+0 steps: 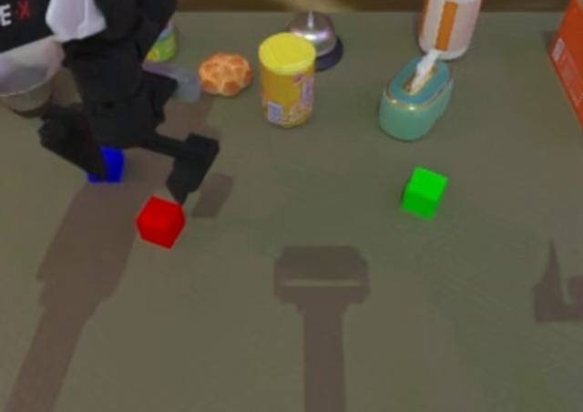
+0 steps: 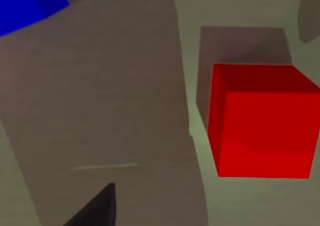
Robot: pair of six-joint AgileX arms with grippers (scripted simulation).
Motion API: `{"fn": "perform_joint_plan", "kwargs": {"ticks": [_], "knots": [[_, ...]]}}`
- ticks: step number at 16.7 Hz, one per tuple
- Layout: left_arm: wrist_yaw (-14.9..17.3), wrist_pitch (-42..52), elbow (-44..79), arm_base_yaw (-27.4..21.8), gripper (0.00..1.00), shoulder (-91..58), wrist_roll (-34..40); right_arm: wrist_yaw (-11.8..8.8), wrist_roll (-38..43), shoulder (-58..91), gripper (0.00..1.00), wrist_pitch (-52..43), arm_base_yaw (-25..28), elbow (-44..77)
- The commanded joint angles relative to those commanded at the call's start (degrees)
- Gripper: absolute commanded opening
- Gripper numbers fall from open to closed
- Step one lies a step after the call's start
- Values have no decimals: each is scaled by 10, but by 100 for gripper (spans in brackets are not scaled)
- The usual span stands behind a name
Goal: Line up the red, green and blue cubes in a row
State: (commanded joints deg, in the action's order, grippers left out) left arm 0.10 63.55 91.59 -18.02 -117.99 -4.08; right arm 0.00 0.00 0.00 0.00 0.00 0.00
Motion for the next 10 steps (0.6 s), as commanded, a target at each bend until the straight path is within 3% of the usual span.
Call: {"fn": "perform_joint_plan", "kwargs": {"ticks": [10], "knots": [[1,-174,-102,-2,100,-73,-2,0,0,0,100,0,0,0]]}}
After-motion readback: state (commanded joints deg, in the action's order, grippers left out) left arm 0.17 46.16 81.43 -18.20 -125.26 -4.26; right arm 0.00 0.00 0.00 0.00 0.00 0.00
